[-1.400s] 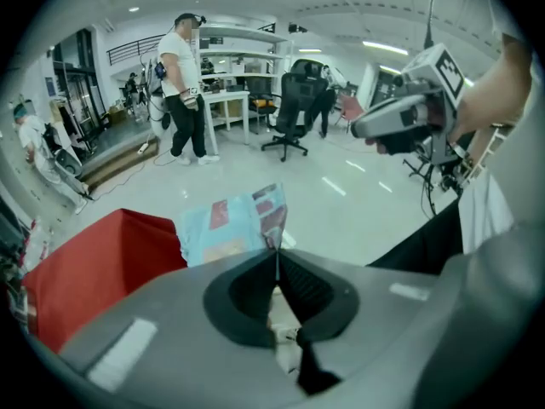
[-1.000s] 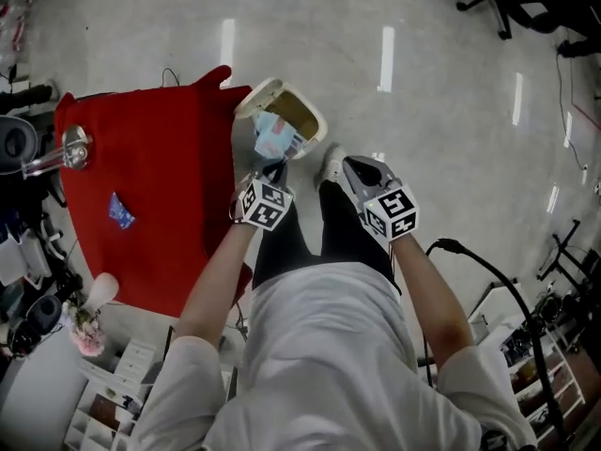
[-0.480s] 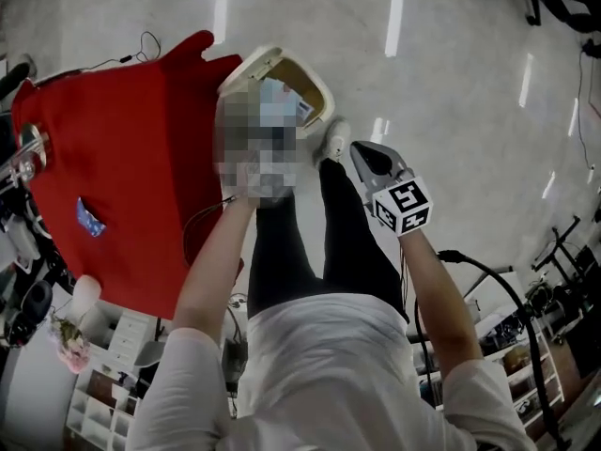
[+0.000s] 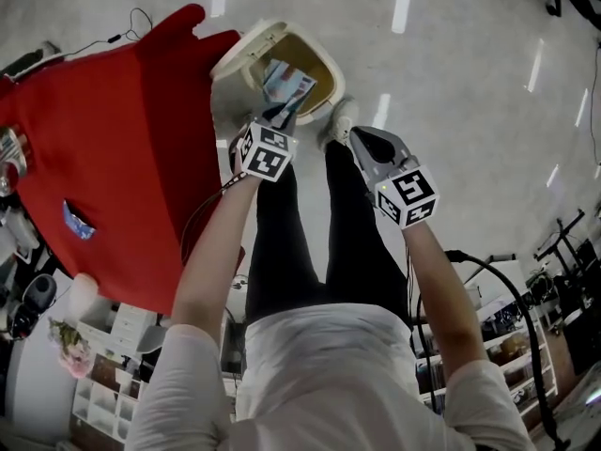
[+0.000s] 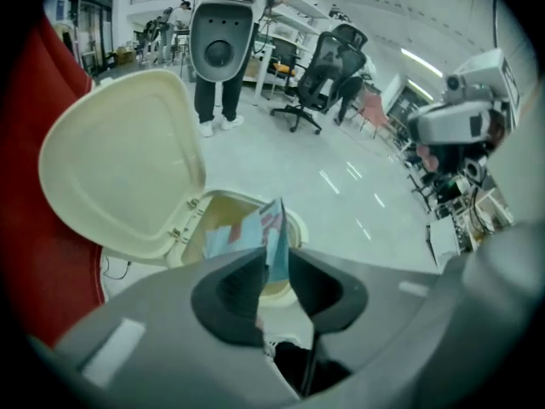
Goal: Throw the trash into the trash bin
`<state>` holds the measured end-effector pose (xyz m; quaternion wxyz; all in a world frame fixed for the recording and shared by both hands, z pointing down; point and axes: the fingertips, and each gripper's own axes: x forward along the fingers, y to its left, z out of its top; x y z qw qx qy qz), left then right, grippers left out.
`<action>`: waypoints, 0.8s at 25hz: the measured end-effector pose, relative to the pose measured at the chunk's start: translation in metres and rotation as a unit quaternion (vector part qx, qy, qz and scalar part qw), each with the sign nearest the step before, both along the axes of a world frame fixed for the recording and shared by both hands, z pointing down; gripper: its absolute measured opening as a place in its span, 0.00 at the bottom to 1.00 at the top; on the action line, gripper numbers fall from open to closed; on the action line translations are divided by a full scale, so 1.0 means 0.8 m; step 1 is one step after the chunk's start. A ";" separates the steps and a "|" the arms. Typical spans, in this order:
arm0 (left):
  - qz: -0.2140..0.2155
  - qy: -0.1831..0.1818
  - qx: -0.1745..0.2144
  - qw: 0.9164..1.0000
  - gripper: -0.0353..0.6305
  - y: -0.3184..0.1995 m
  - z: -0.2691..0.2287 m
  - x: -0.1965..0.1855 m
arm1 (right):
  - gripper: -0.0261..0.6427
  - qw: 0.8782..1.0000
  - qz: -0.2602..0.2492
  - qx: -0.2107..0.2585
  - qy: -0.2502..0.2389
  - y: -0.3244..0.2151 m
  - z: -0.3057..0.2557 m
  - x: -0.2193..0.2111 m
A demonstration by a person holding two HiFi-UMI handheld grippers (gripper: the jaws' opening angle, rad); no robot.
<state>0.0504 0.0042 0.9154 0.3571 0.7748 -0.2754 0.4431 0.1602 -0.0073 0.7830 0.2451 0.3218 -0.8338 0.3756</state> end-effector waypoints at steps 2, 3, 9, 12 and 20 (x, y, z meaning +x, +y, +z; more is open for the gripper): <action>-0.012 0.000 0.001 1.000 0.20 0.000 -0.002 -0.005 | 0.04 1.000 -0.001 0.001 -0.001 0.001 -0.002 -0.003; -0.013 0.000 0.003 1.000 0.20 -0.001 -0.004 -0.007 | 0.04 1.000 -0.001 0.002 -0.001 0.000 -0.004 -0.003; -0.005 0.000 0.009 1.000 0.20 0.002 -0.028 -0.005 | 0.04 1.000 -0.004 0.016 0.003 -0.008 -0.026 0.004; 0.001 -0.001 0.015 1.000 0.20 0.009 -0.056 -0.005 | 0.04 1.000 -0.006 0.023 0.007 -0.007 -0.049 0.005; -0.009 0.002 0.038 0.999 0.15 0.010 -0.130 -0.004 | 0.04 0.999 -0.013 0.045 0.011 -0.011 -0.097 0.004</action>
